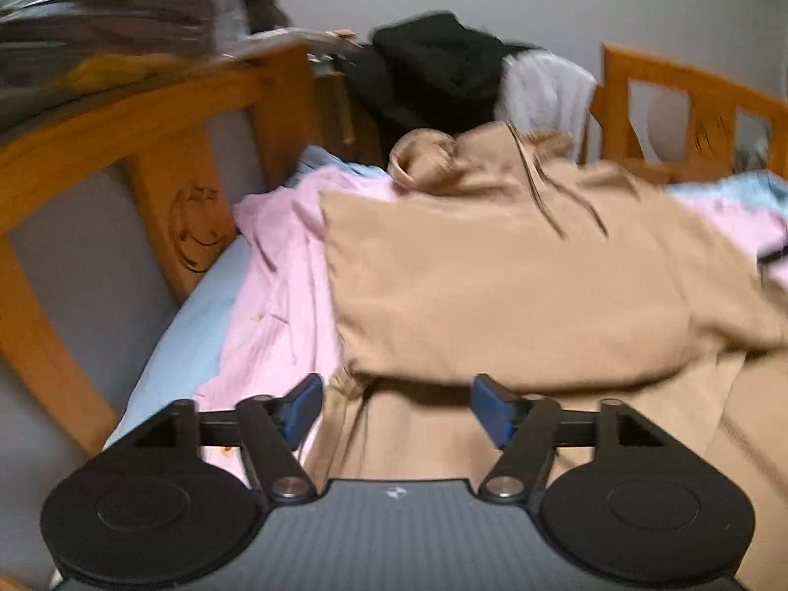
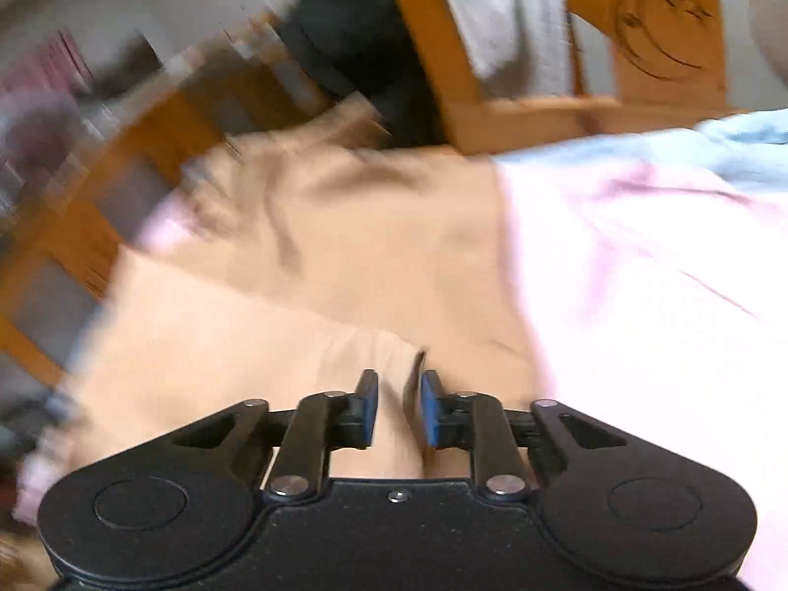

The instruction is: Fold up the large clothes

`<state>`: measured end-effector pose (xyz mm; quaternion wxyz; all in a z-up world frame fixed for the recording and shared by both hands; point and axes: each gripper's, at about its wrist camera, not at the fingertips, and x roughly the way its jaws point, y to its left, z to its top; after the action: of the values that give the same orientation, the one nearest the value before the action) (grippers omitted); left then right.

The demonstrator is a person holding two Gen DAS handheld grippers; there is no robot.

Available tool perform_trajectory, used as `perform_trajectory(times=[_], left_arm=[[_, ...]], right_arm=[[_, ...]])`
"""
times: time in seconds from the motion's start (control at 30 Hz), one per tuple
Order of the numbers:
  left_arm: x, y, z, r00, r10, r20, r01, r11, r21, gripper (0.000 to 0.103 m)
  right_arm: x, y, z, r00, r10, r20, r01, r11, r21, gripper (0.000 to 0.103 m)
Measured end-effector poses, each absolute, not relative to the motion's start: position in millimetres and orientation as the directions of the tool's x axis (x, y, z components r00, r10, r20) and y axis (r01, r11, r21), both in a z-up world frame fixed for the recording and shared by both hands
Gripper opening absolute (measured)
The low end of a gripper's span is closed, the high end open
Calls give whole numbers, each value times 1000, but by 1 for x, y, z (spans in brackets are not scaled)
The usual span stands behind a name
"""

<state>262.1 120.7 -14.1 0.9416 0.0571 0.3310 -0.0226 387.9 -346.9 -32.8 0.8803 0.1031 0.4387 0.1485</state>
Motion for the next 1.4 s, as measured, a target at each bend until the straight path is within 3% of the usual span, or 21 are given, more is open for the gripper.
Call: perform_trajectory(times=[0.03, 0.13, 0.17, 0.33, 0.4, 0.53, 0.57, 0.63, 0.7, 0.83, 0.97, 1.07, 1.17, 1.2, 1.4], left_arm=[[264, 121, -9, 790, -4, -614, 64, 995, 75, 85], [284, 114, -2, 807, -26, -591, 58, 998, 35, 87], [292, 107, -4, 804, -21, -594, 60, 997, 46, 87], [326, 77, -49, 718, 95, -689, 58, 979, 195, 85], [326, 77, -57, 715, 107, -691, 50, 978, 203, 85], [325, 82, -38, 733, 54, -679, 50, 990, 132, 88], [326, 81, -32, 748, 29, -663, 61, 992, 111, 90], [331, 76, -24, 779, -24, -626, 92, 993, 76, 100], [342, 67, -22, 785, -67, -616, 116, 992, 40, 100], [360, 51, -26, 741, -161, -652, 155, 986, -68, 100], [359, 42, -30, 727, -188, -660, 180, 980, -80, 100], [358, 44, -30, 728, -186, -660, 184, 980, -74, 100], [360, 53, -28, 732, -168, -660, 155, 985, -79, 100], [360, 56, -26, 736, -166, -656, 146, 986, -86, 100], [362, 79, -10, 786, -165, -595, 96, 985, -147, 100]], right_arm=[[385, -344, -31, 585, 352, -731, -176, 934, 310, 33], [377, -326, -24, 616, 399, -679, -269, 917, 295, 57], [376, -319, -24, 609, 405, -682, -298, 914, 276, 58], [369, -274, -54, 583, 276, -764, -419, 908, 8, 58], [362, -272, -62, 606, 246, -756, -447, 892, -68, 60], [386, -286, -26, 638, 298, -710, -410, 912, 14, 58], [403, -283, -10, 655, 324, -683, -420, 907, 27, 59], [448, -271, 16, 663, 370, -651, -431, 899, 73, 72], [503, -250, 30, 674, 386, -630, -424, 900, 98, 72], [608, -199, 30, 714, 280, -642, -314, 947, 65, 72], [696, -173, 5, 670, 114, -733, -150, 989, 17, 72], [726, -171, -11, 623, 69, -779, -71, 997, 31, 54], [728, -171, -22, 606, 61, -793, -77, 997, 17, 21], [725, -170, -21, 616, 72, -785, -89, 996, 21, 5], [649, -168, 21, 800, 218, -559, -262, 965, 2, 3]])
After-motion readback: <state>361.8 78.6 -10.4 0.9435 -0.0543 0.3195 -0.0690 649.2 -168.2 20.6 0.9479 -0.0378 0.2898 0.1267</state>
